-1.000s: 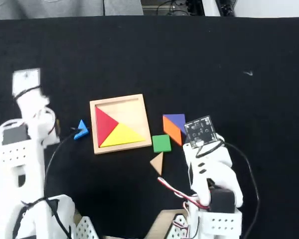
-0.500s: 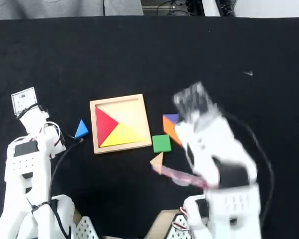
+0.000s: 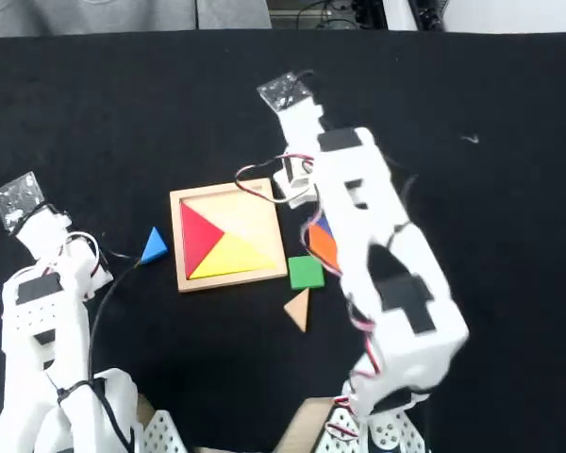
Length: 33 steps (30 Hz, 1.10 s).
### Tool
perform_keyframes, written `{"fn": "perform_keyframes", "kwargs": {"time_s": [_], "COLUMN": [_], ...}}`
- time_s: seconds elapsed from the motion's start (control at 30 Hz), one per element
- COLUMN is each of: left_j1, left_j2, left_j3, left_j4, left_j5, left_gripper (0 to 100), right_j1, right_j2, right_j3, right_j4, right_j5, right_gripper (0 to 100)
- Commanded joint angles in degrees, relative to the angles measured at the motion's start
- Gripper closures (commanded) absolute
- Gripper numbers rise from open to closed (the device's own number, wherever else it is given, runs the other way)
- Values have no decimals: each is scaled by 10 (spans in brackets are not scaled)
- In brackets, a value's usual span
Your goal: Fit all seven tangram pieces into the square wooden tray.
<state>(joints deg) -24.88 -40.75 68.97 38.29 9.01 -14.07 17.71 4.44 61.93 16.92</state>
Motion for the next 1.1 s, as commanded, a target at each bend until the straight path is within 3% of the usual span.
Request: {"fn": "perform_keyframes", "kwargs": {"time_s": [0.0,0.27,0.7,0.97,1.07], "left_j1": [-6,-5,5,7,10], "left_j2": [-11,-11,-11,-11,-11], "left_j3": [-1,0,0,1,1], "left_j4": [-18,-18,-18,-18,-18], "left_j5": [7,7,4,4,4], "left_gripper": [964,964,964,964,964], "right_j1": [-13,-28,-101,13,63], "right_j2": [40,103,73,-73,-131], "right_j3": [-50,-64,-44,-31,10], "right_j4": [-2,19,52,107,85], "right_j5": [-8,-27,-30,-18,46], "right_gripper": [987,987,988,988,988]}}
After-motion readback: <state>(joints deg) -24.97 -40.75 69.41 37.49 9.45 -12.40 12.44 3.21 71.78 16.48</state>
